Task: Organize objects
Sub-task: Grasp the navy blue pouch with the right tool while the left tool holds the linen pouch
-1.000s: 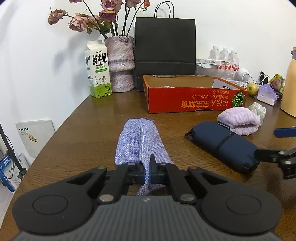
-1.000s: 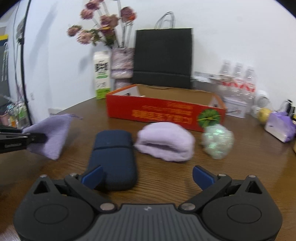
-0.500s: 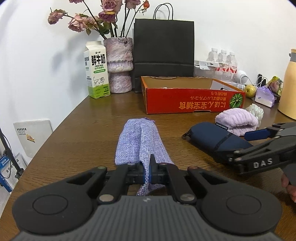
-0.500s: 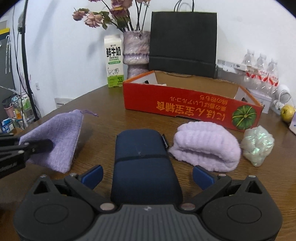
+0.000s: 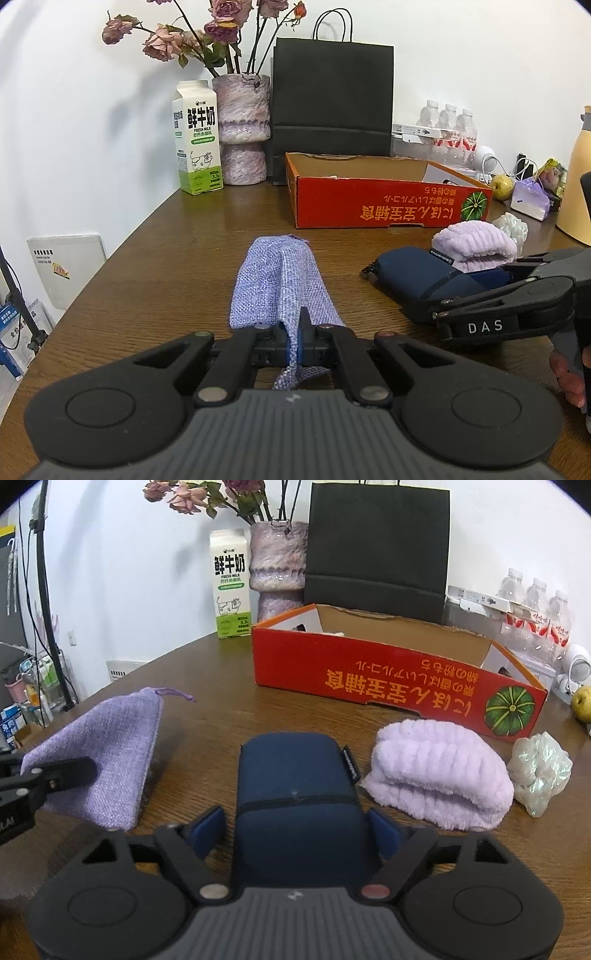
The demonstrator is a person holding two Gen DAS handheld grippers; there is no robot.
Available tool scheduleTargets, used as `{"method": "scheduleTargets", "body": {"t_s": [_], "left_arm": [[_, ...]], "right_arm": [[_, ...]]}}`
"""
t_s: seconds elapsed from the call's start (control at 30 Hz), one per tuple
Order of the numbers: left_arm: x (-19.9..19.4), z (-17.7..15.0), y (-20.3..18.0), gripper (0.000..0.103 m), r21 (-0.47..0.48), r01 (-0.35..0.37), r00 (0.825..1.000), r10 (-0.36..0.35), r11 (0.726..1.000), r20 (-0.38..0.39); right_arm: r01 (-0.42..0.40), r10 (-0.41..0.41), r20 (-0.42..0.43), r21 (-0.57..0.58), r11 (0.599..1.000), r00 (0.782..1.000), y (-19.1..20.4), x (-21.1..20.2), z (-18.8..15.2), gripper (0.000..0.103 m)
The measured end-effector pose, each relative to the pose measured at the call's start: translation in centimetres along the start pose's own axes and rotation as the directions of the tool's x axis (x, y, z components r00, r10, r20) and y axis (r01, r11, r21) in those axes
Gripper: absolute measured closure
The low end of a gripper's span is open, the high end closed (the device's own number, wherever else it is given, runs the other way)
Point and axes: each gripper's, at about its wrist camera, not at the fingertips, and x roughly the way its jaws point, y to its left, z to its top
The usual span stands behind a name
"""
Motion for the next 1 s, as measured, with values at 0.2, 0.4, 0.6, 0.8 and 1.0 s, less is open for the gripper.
{"method": "scheduleTargets", "body": {"t_s": [0.2, 0.4, 0.6, 0.8, 1.0], "left_arm": [[0.0, 0.0, 0.1, 0.1, -0.014, -0.002, 1.0, 0.002, 1.0, 0.0], [-0.1, 0.0, 0.3, 0.1, -0.035, -0.027, 1.0, 0.027, 0.999, 0.004], [-0.3, 0.0, 0.5, 0.1, -0.053, -0.052, 0.999, 0.053, 0.997, 0.01], [-0.5, 0.0, 0.2, 0.1, -0.064, -0.077, 0.997, 0.078, 0.995, 0.005], [-1.2, -0.1, -1.4, 0.1, -0.078, -0.073, 0.997, 0.074, 0.994, 0.008]], "right_arm": [[-0.007, 0.007, 0.004, -0.009, 1.0, 1.0, 0.2, -0.1, 0.0, 0.036], [-0.002, 0.002, 0.062, 0.003, 1.0, 0.998, 0.3, -1.3, -0.3, 0.039], [0.009, -0.006, 0.113, -0.029, 1.0, 0.994, 0.7, -3.0, -0.9, 0.039], [0.023, -0.016, 0.154, -0.041, 0.999, 0.988, 0.3, -4.8, -1.6, 0.039], [0.037, -0.031, 0.188, -0.027, 0.999, 0.982, -0.9, -6.4, -2.3, 0.039]]}}
